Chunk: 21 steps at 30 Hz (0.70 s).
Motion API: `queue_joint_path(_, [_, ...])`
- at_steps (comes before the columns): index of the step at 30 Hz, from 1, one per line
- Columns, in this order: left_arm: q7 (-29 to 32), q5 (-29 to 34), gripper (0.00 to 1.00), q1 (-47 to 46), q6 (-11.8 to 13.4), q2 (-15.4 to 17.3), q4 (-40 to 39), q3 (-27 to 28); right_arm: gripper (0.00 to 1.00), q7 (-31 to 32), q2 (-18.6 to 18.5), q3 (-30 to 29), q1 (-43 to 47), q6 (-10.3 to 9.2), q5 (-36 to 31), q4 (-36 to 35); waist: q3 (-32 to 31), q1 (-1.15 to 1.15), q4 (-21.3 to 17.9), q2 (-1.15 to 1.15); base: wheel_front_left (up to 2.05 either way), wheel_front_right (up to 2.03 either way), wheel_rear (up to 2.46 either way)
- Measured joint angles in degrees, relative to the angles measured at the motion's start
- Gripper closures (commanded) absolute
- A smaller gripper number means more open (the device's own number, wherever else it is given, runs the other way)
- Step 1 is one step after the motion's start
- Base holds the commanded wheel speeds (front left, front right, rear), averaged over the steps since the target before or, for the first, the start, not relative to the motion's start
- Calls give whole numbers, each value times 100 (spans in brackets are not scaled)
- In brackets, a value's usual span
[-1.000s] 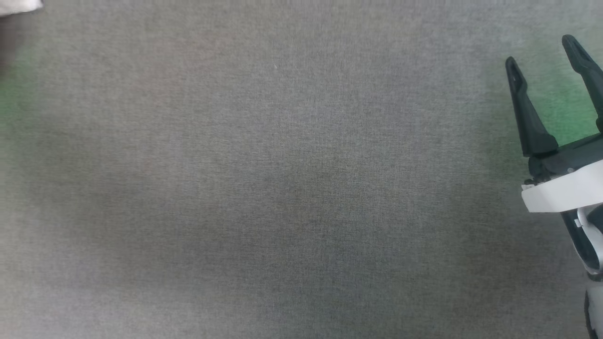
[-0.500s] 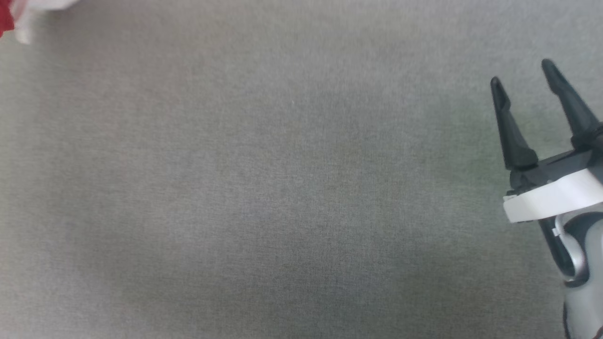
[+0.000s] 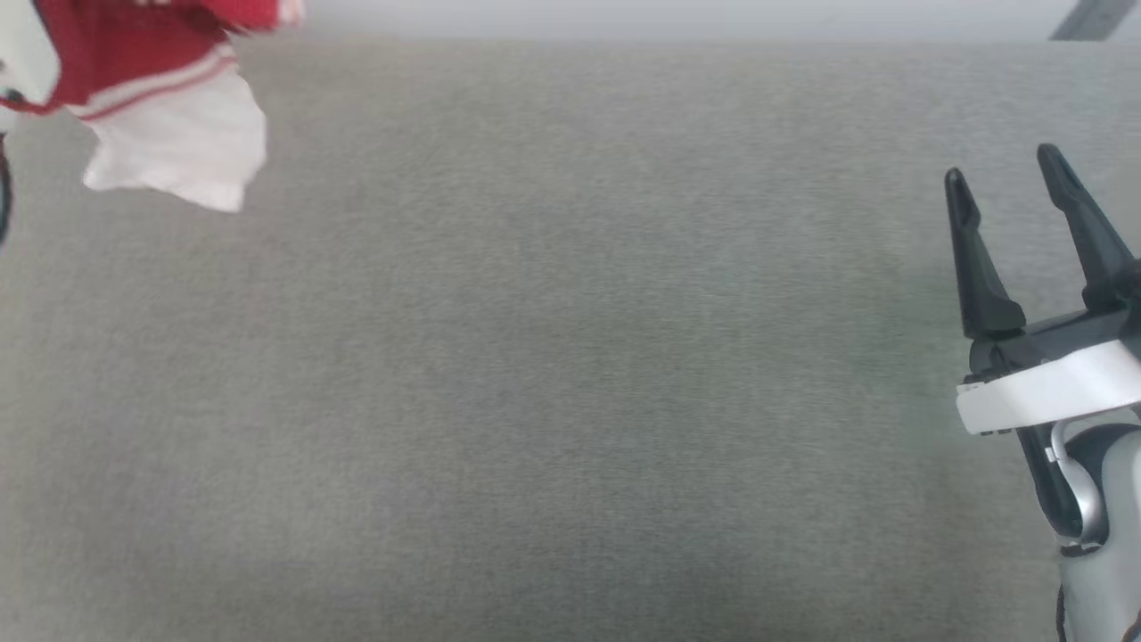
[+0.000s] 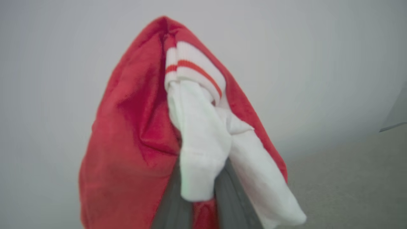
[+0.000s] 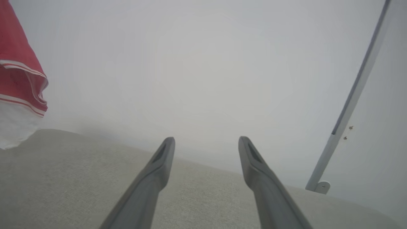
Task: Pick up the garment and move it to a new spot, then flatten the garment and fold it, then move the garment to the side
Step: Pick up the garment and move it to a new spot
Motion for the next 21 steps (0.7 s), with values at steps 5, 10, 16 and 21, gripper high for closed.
queue_joint_path(5, [659, -121, 100, 410, 381, 93, -1369, -38, 0, -94, 109, -115, 20, 0, -7, 64, -66, 0, -355, 0, 0, 0, 0])
queue_joint_path(10, [1137, -192, 100, 756, 604, 4, -2317, -287, 0, -211, 210, -211, 98, 0, -12, 188, -84, 0, -780, 0, 0, 0, 0])
queue_joint_path(16, [1515, -254, 100, 1311, 844, -224, -2742, -736, 0, -365, 382, -212, 166, 0, -4, 399, -54, 0, -1291, 0, 0, 0, 0])
queue_joint_path(21, [1764, -421, 100, 2059, 1028, -370, -2648, -1099, 0, -485, 506, -125, 250, 0, 5, 635, -10, 0, -1644, 0, 0, 0, 0])
